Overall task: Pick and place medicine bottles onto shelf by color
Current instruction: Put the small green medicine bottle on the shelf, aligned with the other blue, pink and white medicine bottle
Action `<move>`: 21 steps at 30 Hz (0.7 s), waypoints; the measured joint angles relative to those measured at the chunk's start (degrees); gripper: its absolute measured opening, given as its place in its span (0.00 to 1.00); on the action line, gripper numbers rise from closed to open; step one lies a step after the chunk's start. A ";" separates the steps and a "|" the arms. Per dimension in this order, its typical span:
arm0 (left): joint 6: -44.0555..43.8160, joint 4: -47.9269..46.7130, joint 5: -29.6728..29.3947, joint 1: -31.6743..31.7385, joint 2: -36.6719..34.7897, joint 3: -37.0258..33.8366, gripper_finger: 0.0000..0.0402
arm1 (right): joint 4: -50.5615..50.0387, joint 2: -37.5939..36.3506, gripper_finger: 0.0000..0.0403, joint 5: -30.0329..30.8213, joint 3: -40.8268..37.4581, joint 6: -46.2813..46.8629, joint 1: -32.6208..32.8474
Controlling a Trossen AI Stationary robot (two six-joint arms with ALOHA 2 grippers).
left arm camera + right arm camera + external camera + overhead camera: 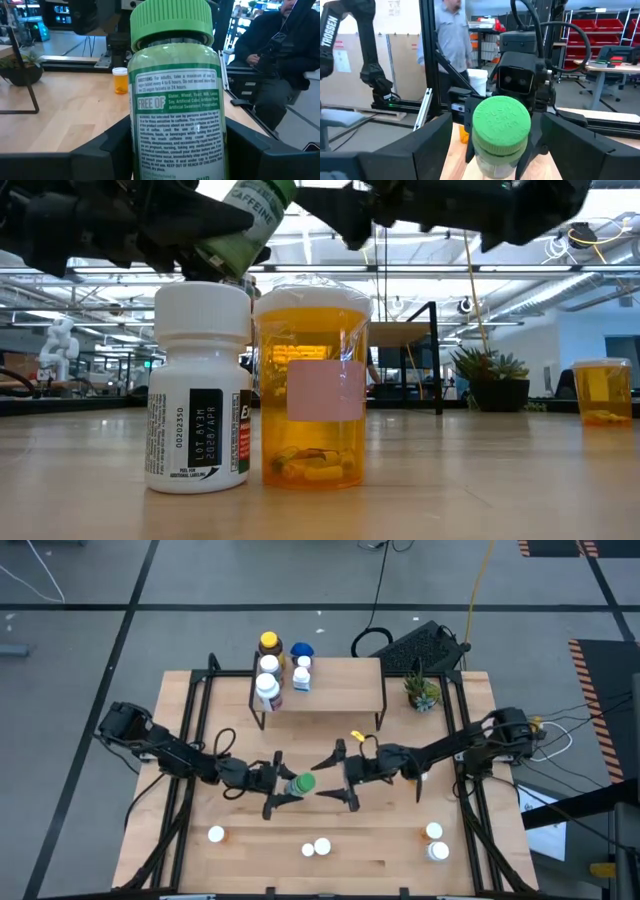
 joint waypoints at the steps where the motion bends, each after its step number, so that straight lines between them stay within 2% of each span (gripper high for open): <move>1: 0.00 0.03 0.01 0.00 0.00 0.02 0.57 | -0.84 0.66 0.74 -0.34 1.14 0.02 -0.03; 10: -0.08 0.01 0.05 0.00 0.00 0.04 0.57 | -1.81 6.80 0.71 -1.16 6.88 1.23 -0.09; 19: -0.43 -0.23 -0.92 -0.11 0.00 0.08 0.57 | -2.34 6.59 0.49 -0.95 6.88 3.79 -0.13; 21: -0.56 -0.51 -1.22 -0.11 0.00 0.08 0.57 | -2.85 6.55 0.48 -0.82 6.88 3.74 -0.14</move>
